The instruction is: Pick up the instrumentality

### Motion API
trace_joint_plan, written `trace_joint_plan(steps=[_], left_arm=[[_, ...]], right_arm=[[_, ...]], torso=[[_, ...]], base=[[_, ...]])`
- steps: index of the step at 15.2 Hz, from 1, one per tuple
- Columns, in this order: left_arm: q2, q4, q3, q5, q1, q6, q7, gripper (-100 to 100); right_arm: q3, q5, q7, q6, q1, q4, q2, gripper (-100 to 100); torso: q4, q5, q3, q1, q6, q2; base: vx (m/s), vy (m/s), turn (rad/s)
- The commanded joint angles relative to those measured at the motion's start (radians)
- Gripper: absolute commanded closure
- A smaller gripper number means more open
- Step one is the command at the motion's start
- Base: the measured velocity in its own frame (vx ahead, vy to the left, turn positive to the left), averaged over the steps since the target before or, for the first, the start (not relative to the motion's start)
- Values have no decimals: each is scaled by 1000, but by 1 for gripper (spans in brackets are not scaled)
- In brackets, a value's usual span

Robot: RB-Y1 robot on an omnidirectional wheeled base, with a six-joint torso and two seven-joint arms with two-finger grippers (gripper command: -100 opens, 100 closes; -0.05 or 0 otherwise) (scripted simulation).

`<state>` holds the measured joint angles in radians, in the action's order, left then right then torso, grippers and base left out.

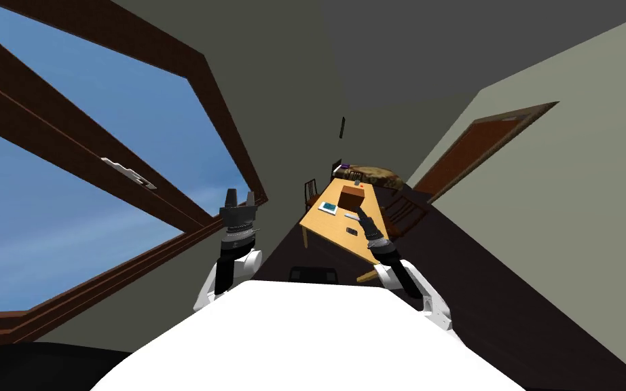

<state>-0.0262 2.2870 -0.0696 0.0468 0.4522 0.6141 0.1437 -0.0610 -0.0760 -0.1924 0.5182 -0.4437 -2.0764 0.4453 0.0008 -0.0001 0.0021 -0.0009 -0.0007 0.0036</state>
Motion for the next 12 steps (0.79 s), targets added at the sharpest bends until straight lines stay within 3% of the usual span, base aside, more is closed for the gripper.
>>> trace_joint_plan(steps=[1, 4, 5, 7, 8, 11, 12], left_arm=[[0, 0, 0, 0, 0, 0, 0, 0], [0, 0, 0, 0, 0, 0, 0, 0], [0, 0, 0, 0, 0, 0, 0, 0], [0, 0, 0, 0, 0, 0, 0, 0], [0, 0, 0, 0, 0, 0, 0, 0], [0, 0, 0, 0, 0, 0, 0, 0], [0, 0, 0, 0, 0, 0, 0, 0]], right_arm=[[-33, 1, -22, 1, 18, 50, 50, -100], [-57, 4, -36, 6, 27, 98, 117, -100], [-81, 7, -51, 11, 35, 123, 140, -100], [-81, 7, -51, 11, 35, 143, 164, -100], [-107, 9, -67, 15, 43, 171, 204, -100], [-133, 12, -83, 18, 50, 238, 254, -100], [-161, 14, -100, 21, 57, 264, 280, -100]], torso=[[0, 0, 0, 0, 0, 0], [0, 0, 0, 0, -1, -1], [0, 0, 0, 0, 0, -1], [0, 0, -1, -1, 0, -1], [0, 0, -1, -1, 1, -2], [-1, 0, -2, -1, -1, -3], [-1, 0, -2, -1, 0, -3]], base=[[-47, 11, 339], [-43, 6, 338], [-41, 3, 379], [-25, -4, 187], [-19, 4, 277], [-19, 0, 336], [-15, -3, 364]])
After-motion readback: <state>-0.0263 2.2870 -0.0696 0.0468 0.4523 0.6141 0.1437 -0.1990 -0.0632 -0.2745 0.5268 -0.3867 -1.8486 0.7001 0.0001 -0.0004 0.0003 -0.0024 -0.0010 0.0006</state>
